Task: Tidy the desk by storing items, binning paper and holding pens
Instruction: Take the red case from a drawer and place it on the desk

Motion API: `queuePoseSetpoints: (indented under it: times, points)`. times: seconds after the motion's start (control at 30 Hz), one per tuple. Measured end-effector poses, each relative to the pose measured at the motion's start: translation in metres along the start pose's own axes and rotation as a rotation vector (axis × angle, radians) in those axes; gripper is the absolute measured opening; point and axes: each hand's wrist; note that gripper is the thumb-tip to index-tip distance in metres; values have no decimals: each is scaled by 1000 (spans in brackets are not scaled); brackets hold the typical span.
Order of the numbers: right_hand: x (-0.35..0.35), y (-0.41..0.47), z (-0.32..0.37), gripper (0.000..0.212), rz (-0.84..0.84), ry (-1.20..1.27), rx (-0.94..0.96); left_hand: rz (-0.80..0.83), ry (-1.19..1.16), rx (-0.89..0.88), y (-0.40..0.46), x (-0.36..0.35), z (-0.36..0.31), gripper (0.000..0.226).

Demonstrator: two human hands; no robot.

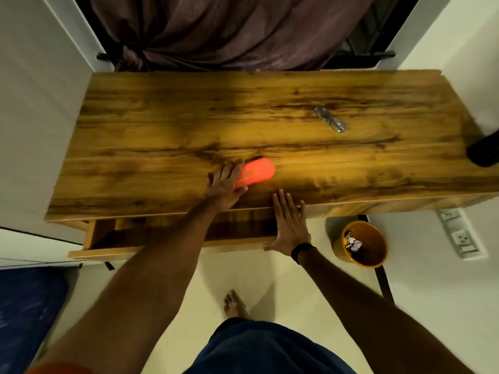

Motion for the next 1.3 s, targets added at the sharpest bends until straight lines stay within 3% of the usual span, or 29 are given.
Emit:
queuePoseSetpoints:
  times: [0.13, 0.33, 0.43, 0.5, 0.63, 0.8, 0.97, 1.1, 1.2, 1.3]
  points:
    - [10, 24, 2, 144, -29, -88, 0, 8, -9, 17, 11, 1, -1, 77]
    - [19, 54, -2, 72, -284, -162, 67, -24, -17, 37, 19, 4, -8, 80]
    - [12, 58, -12, 58, -330, -96, 145, -25, 7, 72, 24, 2, -14, 80]
    - [15, 64, -25, 57, -303, -16, 230, -37, 27, 103, 29, 3, -22, 80]
    - [40, 83, -71, 76, -51, 225, 268, -16, 17, 185, 43, 4, -48, 78]
    - [69, 115, -144, 102, -78, 368, 137, 56, 3, 235, 73, 1, -90, 82]
    - [82, 147, -158, 139, -53, 570, 65, 96, 10, 157, 102, -5, -134, 84]
    - [89, 171, -178, 130, -81, 657, 55, 96, -30, 161, 114, -7, -148, 85]
    - [95, 185, -184, 120, -93, 605, 76, 51, 14, 101, 128, -5, -145, 99]
    - [96, 195, -184, 108, -122, 589, 25, -37, 37, 14, 142, -6, -144, 92]
Point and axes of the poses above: each hand's wrist, its own y-axis towards the middle knuckle, its own x-axis out of the back of the hand, z = x × y, and after that the axes turned 4 degrees about y, right-handed
